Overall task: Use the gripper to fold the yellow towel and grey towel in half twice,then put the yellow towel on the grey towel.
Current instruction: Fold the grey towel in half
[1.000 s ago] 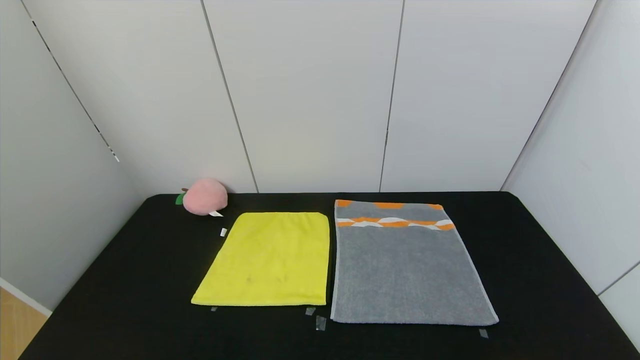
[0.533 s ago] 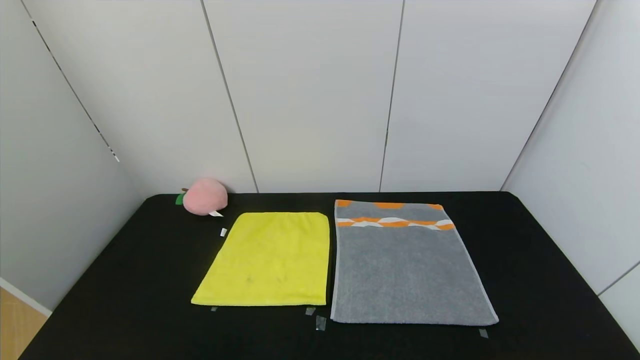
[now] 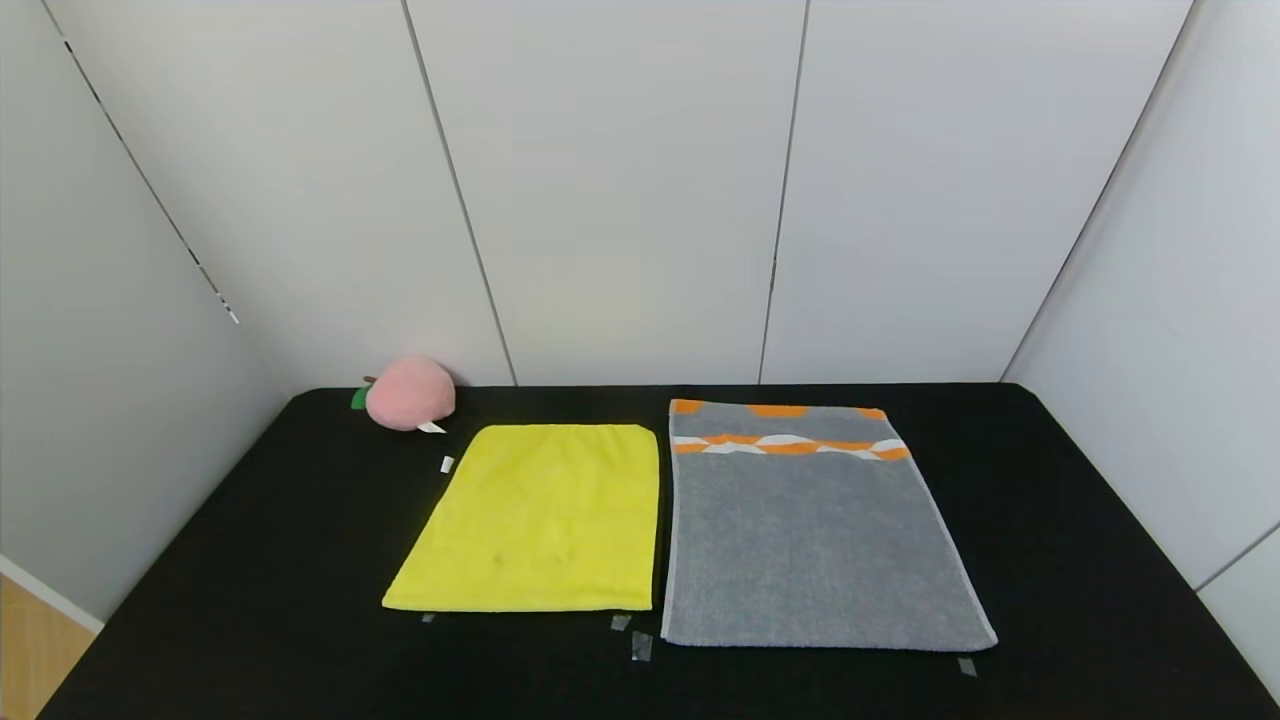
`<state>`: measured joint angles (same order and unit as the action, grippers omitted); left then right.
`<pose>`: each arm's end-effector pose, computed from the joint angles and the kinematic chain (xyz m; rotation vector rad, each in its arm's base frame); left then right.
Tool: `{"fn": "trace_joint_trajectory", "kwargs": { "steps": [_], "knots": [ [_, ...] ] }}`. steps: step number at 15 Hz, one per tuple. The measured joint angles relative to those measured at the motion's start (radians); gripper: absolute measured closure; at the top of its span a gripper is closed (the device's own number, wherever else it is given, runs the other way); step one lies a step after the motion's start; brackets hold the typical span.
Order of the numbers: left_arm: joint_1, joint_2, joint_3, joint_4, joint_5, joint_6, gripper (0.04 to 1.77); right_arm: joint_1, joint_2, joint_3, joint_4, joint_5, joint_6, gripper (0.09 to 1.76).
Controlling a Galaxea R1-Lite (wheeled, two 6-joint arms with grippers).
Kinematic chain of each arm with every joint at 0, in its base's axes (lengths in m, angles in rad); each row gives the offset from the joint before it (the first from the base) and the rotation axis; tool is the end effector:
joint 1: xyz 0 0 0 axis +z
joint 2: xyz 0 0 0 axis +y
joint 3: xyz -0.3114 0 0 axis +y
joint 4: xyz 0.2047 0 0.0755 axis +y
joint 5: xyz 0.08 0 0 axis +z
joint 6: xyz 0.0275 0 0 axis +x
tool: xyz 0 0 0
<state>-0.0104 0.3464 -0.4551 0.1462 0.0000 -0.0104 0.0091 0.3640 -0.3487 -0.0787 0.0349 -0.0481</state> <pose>0.0098 -0.0001 0.1990 -0.0102 0.0376 -0.0102 0.0221 0.0012 0.1900 -0.0489 -0.0644 0.0425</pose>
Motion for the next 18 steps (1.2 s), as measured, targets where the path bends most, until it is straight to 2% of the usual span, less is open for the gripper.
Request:
{"fn": "trace_joint_trajectory", "kwargs": {
  "steps": [2,5,7,13,18],
  "knots": [
    [-0.002,0.122,-0.078,0.008,-0.033,0.02,0.09,0.006,0.101,-0.051,0.0,0.027,-0.013,0.14],
    [-0.006,0.289,-0.174,0.019,-0.1,0.099,0.09,0.01,0.256,-0.113,0.001,0.047,-0.067,0.14],
    [-0.031,0.398,-0.232,0.03,-0.128,0.144,0.09,0.01,0.361,-0.152,0.001,0.05,-0.098,0.14],
    [-0.316,0.693,-0.377,0.103,-0.123,0.162,0.09,0.022,0.655,-0.263,0.003,0.051,-0.114,0.14],
    [-0.483,0.931,-0.474,0.098,-0.096,0.161,0.09,0.067,0.853,-0.286,-0.001,0.05,-0.134,0.14]
  ]
}}
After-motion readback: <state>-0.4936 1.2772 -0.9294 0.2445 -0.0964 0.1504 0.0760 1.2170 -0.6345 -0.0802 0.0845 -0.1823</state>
